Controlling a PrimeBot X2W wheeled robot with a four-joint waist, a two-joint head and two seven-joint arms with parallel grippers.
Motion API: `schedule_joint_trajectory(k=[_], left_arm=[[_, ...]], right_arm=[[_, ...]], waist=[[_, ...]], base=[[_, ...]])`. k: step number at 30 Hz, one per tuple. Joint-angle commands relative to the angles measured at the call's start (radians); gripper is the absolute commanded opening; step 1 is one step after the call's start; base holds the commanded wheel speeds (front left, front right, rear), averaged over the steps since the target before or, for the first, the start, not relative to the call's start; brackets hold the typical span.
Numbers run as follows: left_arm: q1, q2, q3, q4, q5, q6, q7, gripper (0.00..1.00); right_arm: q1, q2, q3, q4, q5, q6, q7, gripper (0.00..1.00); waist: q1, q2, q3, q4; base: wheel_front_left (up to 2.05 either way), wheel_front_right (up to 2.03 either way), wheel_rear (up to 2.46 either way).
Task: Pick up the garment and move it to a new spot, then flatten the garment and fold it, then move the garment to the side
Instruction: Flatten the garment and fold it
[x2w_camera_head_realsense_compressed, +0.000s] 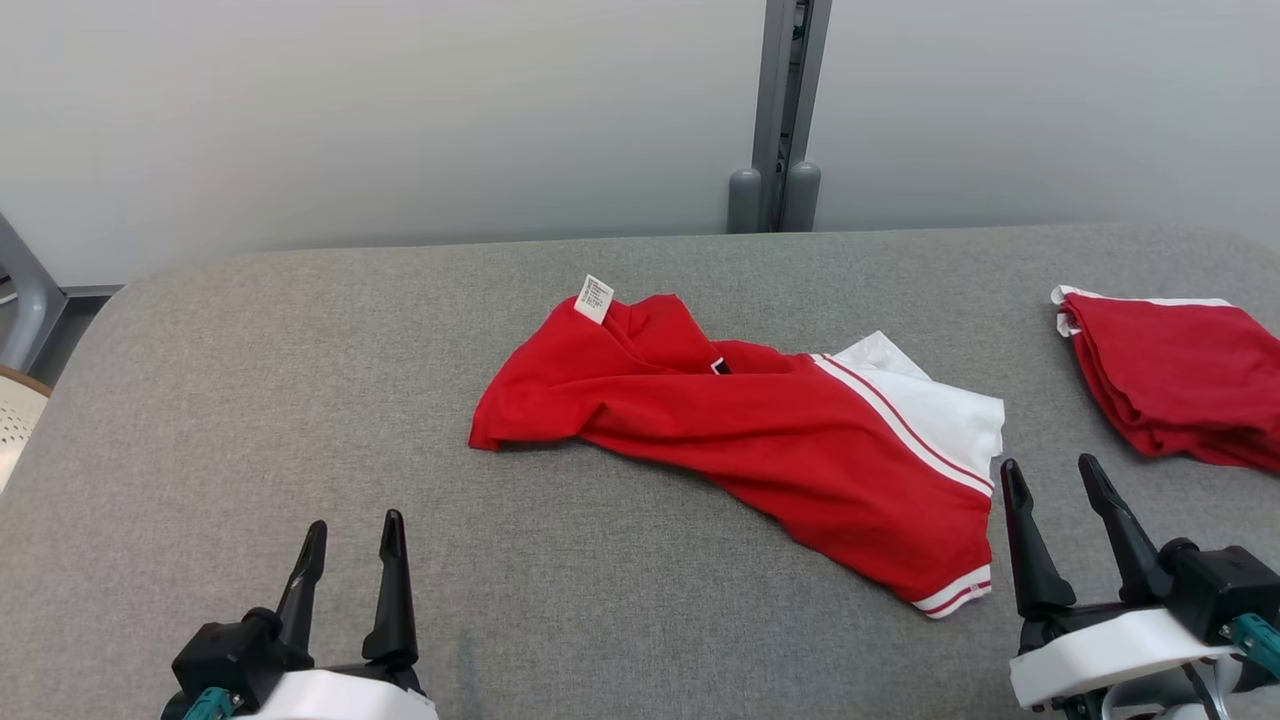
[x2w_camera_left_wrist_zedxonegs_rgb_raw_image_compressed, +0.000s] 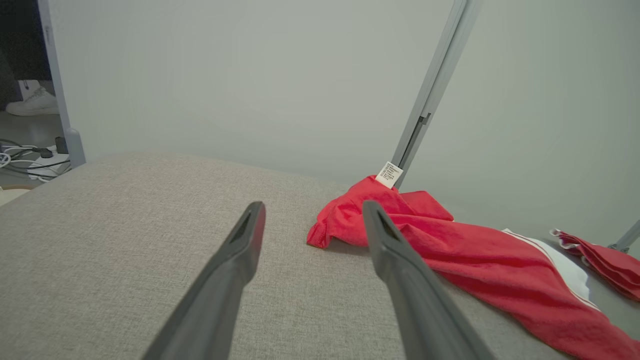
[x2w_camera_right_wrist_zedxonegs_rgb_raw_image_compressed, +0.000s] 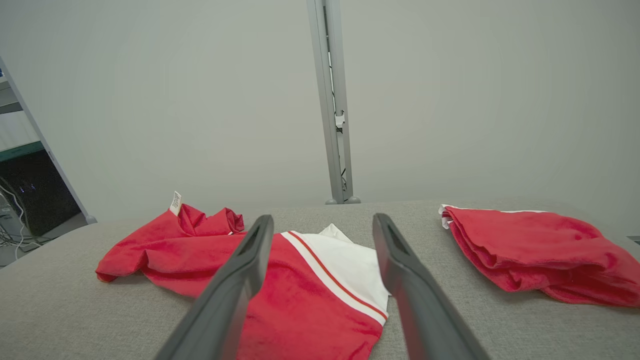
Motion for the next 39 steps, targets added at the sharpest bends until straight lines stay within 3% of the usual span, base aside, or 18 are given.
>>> schedule_joint_trajectory(k=[1, 14, 20, 29, 39], left_arm=[[0.012, 0.002, 0.0, 0.001, 0.006, -0.003, -0.001, 1.0], [0.002, 0.004, -0.014, 0.007, 0.002, -0.002, -0.001, 1.0], [-0.019, 0.001, -0.025, 0.01, 0.004, -0.006, 0.0, 1.0], [-0.051, -0.009, -0.034, 0.016, 0.008, -0.01, -0.001, 1.0], [-0.095, -0.014, -0.035, 0.0, 0.024, -0.016, -0.001, 1.0]], right_arm=[[0.007, -0.005, -0.003, 0.002, 0.003, 0.0, -0.002, 1.0], [-0.003, -0.005, -0.015, 0.023, 0.011, 0.0, -0.001, 1.0], [-0.063, -0.005, -0.087, 0.082, -0.043, 0.0, 0.032, 1.0], [-0.236, -0.027, -0.163, 0.318, -0.073, 0.0, 0.203, 1.0], [-0.433, -0.131, -0.149, 0.56, -0.011, 0.0, 0.223, 1.0]], waist=[[0.0, -0.0001, -0.001, 0.001], [0.0, -0.0001, 0.007, 0.015], [0.0, -0.0001, 0.031, 0.038], [0.0, -0.0001, 0.089, 0.076], [0.0, -0.0001, 0.187, 0.143]], base=[[0.0, 0.0, 0.0], [0.0, 0.0, 0.0], [0.0, 0.0, 0.0], [0.0, 0.0, 0.0], [0.0, 0.0, 0.0]])
